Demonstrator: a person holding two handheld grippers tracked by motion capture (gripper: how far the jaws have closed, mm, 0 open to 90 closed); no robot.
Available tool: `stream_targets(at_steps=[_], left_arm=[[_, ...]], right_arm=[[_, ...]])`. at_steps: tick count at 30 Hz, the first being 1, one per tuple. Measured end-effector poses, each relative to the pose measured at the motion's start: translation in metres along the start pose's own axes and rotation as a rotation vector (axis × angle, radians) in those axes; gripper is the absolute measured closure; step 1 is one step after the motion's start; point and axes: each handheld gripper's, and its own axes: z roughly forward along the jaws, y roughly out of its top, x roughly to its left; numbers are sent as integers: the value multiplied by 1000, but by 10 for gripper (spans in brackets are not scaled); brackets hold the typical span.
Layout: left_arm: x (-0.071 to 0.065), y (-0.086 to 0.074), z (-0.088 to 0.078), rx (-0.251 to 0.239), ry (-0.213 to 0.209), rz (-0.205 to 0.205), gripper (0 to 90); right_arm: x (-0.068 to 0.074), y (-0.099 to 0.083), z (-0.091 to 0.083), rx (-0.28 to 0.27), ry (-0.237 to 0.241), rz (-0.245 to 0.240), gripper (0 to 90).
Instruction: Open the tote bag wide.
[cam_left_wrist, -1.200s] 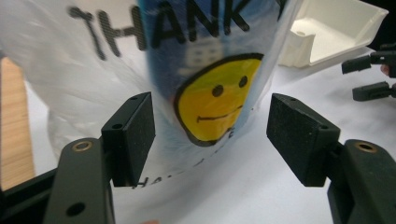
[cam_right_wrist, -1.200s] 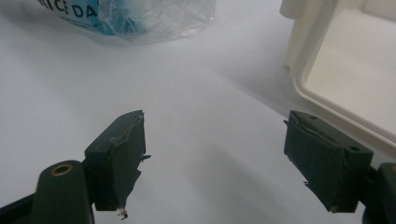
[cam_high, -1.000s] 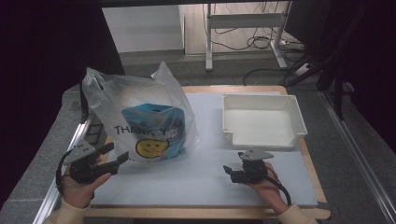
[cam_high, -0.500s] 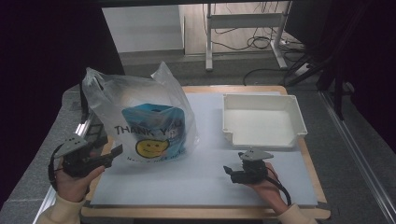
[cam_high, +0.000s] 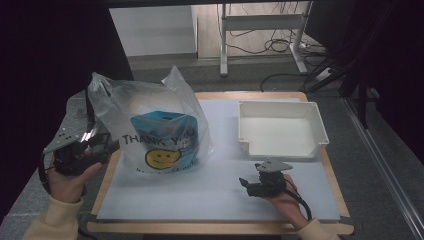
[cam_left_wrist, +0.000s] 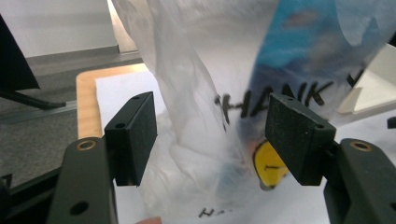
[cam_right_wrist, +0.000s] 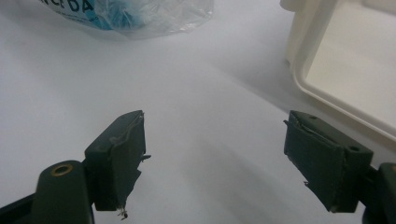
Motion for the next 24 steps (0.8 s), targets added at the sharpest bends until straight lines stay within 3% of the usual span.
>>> stream_targets(at_steps=[12, 24], left_arm=[[10, 31, 10, -18, 21, -9, 406], [21, 38, 16, -13, 25, -34, 504]], right_arm=[[-1, 0, 0, -2, 0, 1, 207], [-2, -1, 0, 4, -3, -2, 207]])
